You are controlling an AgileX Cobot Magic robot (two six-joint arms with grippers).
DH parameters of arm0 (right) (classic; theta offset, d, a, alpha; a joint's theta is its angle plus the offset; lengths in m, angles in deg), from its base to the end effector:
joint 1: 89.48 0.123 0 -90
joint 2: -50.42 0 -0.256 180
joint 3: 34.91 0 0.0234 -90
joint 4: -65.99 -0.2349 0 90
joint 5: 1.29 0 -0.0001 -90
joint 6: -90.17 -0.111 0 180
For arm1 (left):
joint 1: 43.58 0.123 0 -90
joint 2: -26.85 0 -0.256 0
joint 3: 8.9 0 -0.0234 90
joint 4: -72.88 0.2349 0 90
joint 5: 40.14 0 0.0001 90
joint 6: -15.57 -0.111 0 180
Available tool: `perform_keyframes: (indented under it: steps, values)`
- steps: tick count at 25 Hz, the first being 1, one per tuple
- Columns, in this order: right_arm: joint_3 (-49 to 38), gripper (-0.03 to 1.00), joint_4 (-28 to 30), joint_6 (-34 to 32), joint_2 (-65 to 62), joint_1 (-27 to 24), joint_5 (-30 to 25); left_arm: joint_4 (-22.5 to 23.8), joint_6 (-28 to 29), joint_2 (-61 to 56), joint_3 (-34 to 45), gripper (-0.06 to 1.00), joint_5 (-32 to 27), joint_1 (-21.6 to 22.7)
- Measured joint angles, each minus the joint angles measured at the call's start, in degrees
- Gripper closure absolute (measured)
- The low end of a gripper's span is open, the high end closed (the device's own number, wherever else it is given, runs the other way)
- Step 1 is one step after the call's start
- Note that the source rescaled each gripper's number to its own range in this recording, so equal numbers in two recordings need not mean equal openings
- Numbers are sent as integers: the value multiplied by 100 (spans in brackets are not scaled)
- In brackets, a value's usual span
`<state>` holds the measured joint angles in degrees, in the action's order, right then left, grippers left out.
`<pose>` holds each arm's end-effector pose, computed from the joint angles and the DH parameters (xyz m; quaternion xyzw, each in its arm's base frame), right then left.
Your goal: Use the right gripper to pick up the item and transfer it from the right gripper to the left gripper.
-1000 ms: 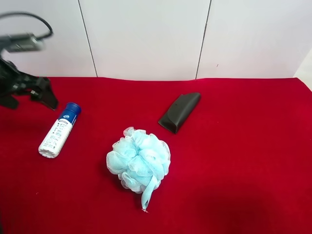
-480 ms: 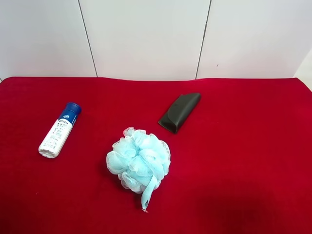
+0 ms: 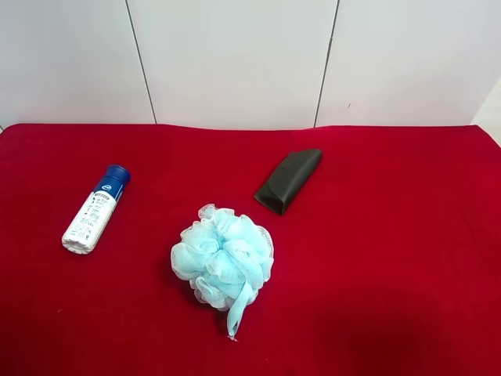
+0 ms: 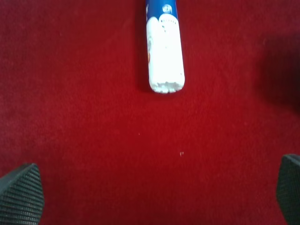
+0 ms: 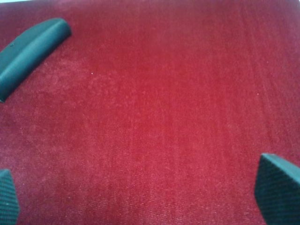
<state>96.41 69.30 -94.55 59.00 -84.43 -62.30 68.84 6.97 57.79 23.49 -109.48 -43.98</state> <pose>0.0298 -0.0030 0.2554 -0.0015 0.8580 0.0149 0.5134 0.0612 -0.0077 0.3059 0.0737 0.9124 -0.0064 0.4026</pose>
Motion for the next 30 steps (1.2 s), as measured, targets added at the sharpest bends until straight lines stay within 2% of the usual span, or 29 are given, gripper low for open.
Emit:
perform_keyframes:
  steps: [4, 13, 19, 30]
  values:
    - [0, -3, 0, 0, 0, 0, 0, 0, 0, -1017, 577, -5, 151, 0]
    - [0, -3, 0, 0, 0, 0, 0, 17, 193, -2165, 1245, -5, 338, 0]
    - [0, -3, 0, 0, 0, 0, 0, 24, 449, -2257, 1451, -5, 786, 0]
    - [0, -3, 0, 0, 0, 0, 0, 37, 470, -2257, 1461, -5, 809, 0]
